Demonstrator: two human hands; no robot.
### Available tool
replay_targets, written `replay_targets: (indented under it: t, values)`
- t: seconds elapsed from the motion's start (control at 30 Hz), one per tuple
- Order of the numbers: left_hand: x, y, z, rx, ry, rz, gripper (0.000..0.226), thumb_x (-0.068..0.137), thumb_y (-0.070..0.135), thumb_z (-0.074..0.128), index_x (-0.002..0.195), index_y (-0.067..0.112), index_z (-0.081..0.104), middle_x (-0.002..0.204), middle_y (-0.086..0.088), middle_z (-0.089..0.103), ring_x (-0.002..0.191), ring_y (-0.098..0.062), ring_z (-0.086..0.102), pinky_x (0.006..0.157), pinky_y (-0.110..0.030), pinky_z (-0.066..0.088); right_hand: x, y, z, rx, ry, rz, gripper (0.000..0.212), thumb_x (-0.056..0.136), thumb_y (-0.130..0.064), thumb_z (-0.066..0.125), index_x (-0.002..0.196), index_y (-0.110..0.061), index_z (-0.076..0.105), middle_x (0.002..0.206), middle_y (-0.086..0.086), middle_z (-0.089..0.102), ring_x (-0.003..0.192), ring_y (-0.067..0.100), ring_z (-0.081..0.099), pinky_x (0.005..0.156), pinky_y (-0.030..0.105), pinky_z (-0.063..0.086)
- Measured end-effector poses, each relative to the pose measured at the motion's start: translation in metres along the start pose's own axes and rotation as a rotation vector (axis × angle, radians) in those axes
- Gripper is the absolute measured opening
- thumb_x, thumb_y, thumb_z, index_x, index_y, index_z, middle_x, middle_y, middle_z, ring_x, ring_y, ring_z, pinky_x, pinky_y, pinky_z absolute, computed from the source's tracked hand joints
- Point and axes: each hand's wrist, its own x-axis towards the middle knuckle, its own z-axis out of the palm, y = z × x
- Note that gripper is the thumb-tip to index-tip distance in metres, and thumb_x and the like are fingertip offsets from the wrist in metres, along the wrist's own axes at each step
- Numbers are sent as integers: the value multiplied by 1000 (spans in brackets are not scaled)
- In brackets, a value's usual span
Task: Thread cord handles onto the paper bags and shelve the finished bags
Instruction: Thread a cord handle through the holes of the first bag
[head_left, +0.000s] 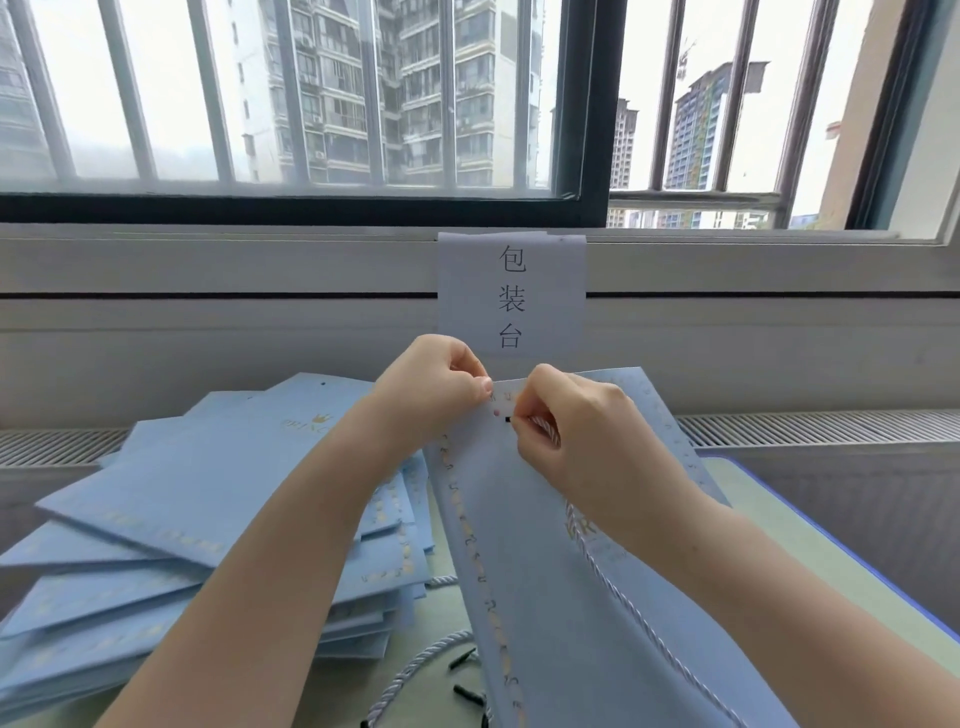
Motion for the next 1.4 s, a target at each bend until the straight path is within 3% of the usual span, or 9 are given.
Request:
replay_targets:
  t: [0.2,0.3,0.4,0.5,0.73,0.87,1.03,1.17,1.4]
  values:
    - [-1,0,-1,60,-1,31,15,91,13,57,76,12,62,77,-1,60,71,-13,52,64,-24,40,-2,-2,6,103,8,62,9,85,-5,58,77,-9,54,63,-4,51,61,16,45,56,31,40]
    - [-1,0,-1,5,-35,33,21,92,11,55,73,13,63,71,2,60,69,-12,53,66,-25,42,0,-6,6,-55,101,-57,13,84,-3,54,71,-7,51,63,-3,44,59,16,37,54,25,30]
    - [-4,0,-12,-144,-127,-7,29,93,-1,46,75,8,67,67,-3,63,63,-13,56,63,-22,44,-2,-7,8,-170,125,-153,17,82,7,58,72,-6,52,65,2,48,61,21,42,53,30,39]
    - [-7,2,-25,-171,-189,-29,30,89,-6,42,80,0,69,76,-13,67,67,-17,60,68,-25,47,-3,-7,7,-12,112,-150,10,83,3,60,78,-5,56,71,0,54,67,19,46,60,28,41]
    - [-8,5,-23,-61,-229,-73,34,81,-11,37,69,6,65,63,-5,62,51,-10,53,49,-16,41,4,-1,-9,232,-45,-65,13,85,-3,61,86,-12,70,82,-1,64,74,2,53,69,6,39]
    - [-9,3,-22,-66,-295,-96,30,83,-9,39,70,7,61,68,-8,58,56,-13,51,53,-18,41,6,-4,-13,209,-199,17,16,85,-11,68,99,-17,64,82,-8,59,77,8,52,71,18,42]
    - [-10,2,-26,-173,-309,-62,32,83,-13,35,73,3,60,68,-11,56,55,-15,48,48,-15,40,9,-5,-20,3,-133,24,33,83,-37,67,112,-25,58,109,-20,48,105,2,35,85,23,29]
    - [-13,0,-30,-241,-379,-30,31,90,-13,37,79,5,60,74,-12,60,62,-19,53,56,-22,45,10,-5,-22,70,-154,61,24,84,-36,67,102,-22,60,87,-23,49,98,3,32,84,24,26]
    - [-16,-5,-41,-188,-509,-19,20,81,22,56,88,6,64,82,-7,69,71,-15,63,71,-29,46,3,-10,0,53,10,-34,24,79,-31,61,93,-12,60,90,-3,54,94,11,31,78,24,21]
